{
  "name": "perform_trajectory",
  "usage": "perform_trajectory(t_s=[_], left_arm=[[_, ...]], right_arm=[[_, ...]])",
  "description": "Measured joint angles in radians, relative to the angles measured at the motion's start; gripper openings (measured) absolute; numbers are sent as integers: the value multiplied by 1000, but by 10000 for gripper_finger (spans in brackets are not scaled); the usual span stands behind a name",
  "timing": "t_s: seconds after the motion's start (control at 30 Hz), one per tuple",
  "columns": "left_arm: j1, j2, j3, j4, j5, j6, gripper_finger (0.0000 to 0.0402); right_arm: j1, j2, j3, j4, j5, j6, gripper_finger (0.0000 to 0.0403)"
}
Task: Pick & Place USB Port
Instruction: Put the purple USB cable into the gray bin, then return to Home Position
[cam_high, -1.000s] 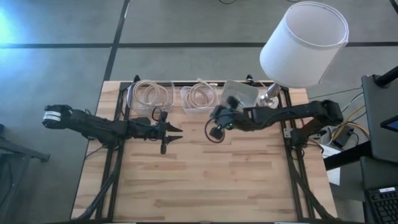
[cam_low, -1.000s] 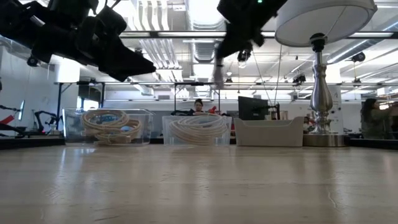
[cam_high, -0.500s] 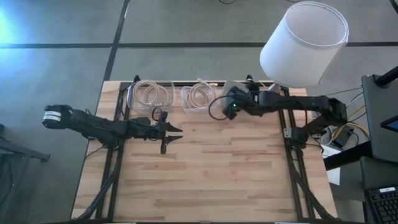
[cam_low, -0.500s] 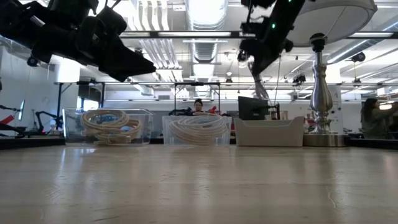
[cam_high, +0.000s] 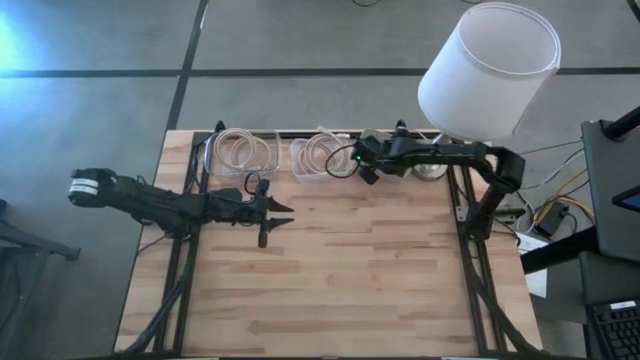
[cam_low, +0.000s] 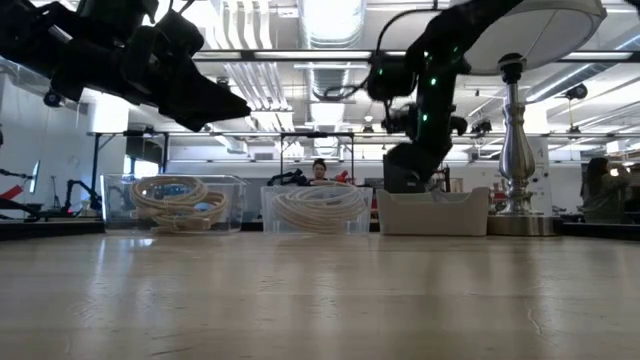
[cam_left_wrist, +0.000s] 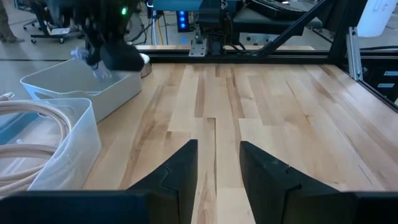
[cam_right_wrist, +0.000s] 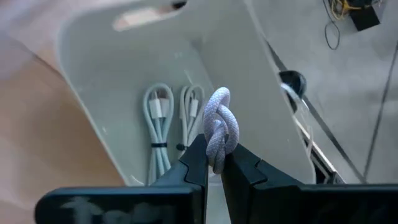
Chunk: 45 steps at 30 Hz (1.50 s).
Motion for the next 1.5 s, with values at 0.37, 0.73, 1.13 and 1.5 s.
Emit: perform_trajectory(t_s=[0.37,0.73,1.13,1.5], left_arm=[[0,0,0,0,0,0,119],[0,0,0,0,0,0,117],[0,0,7,0,-20,0,117],[0,-89,14,-3,-26,12,116]], right_arm=[[-32,105,5,1,-2,-81,62],[-32,85,11,0,-47,-80,124],[20,-10,11,-1,-51,-76,166],[242,-200,11,0,-54,-76,134]])
